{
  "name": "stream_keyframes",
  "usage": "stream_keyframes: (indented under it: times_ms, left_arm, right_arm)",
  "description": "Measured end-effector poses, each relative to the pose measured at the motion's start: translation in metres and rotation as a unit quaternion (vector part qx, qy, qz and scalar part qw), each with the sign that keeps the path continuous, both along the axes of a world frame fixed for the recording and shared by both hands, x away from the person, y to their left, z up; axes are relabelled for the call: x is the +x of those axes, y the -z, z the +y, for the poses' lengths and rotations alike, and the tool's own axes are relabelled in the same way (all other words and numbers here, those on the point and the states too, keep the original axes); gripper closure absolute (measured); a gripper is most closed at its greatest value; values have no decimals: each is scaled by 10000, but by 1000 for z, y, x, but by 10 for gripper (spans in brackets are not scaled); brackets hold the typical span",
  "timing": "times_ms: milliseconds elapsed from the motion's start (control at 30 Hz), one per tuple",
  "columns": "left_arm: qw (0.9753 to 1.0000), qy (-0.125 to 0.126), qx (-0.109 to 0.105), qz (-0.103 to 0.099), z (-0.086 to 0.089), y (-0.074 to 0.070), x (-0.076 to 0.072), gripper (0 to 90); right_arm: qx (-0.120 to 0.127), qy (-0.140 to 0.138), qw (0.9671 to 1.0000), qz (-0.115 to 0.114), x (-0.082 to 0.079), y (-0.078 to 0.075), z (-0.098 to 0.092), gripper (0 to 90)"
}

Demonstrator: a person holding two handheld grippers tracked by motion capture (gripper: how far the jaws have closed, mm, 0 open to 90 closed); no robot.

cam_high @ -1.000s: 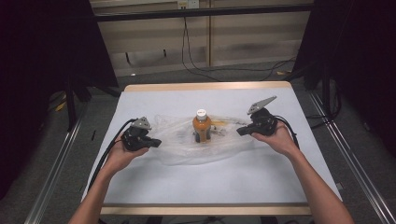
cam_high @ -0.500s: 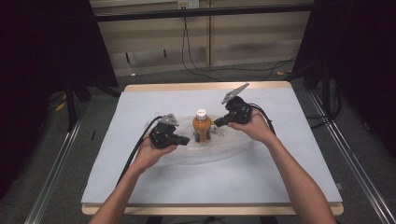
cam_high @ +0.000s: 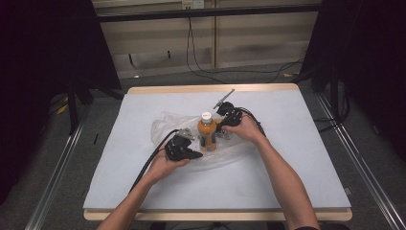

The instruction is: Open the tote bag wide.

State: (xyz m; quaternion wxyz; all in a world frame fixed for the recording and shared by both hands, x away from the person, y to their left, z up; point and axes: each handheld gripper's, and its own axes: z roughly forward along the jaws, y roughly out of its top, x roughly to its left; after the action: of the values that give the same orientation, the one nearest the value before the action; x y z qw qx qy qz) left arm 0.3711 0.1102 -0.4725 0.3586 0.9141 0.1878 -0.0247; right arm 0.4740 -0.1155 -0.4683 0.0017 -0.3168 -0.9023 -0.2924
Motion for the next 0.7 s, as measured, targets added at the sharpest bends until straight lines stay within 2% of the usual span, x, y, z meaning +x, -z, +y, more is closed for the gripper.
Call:
stream_keyframes:
  times_ms: [33,67,133,167,200,233,267,300,400,467,500,567,700]
  left_arm:
    - [9998,167,140,-16,-1,2,-3,900]
    - [9998,172,-19,-43,-3,4,-7,900]
    - [9990,409,144,-63,-5,1,-12,900]
    - [9989,449,68,-115,-7,2,-15,900]
    - [9985,502,197,-119,-8,0,-18,900]
    - [9985,546,39,-64,-10,2,-20,900]
    - [9985,543,83,-81,-11,2,-23,900]
    - [9978,642,127,-76,-12,1,-25,900]
    - [9974,681,121,-202,-14,1,-32,900]
    - [9963,791,276,-179,-13,-2,-35,900]
    - [9968,767,127,-162,-14,1,-37,900]
    - [9962,855,95,-143,-14,1,-40,900]
    - [9949,970,246,-136,-15,-1,-46,900]
  right_arm:
    - [-13,7,10000,37,2,2,2,900]
    - [68,49,10000,33,4,3,4,900]
    - [71,119,9999,54,6,3,7,900]
    - [76,129,9999,50,8,3,9,900]
    - [86,167,9998,64,9,3,11,900]
    - [77,221,9997,78,10,3,12,900]
    - [50,256,9996,49,11,3,13,900]
    - [43,291,9995,64,13,3,15,900]
    - [-28,407,9991,65,16,2,18,900]
    - [-46,477,9988,43,19,2,19,900]
    - [-56,496,9987,47,21,2,20,900]
    - [-78,544,9985,24,23,2,20,900]
    - [-129,565,9983,-24,26,2,21,900]
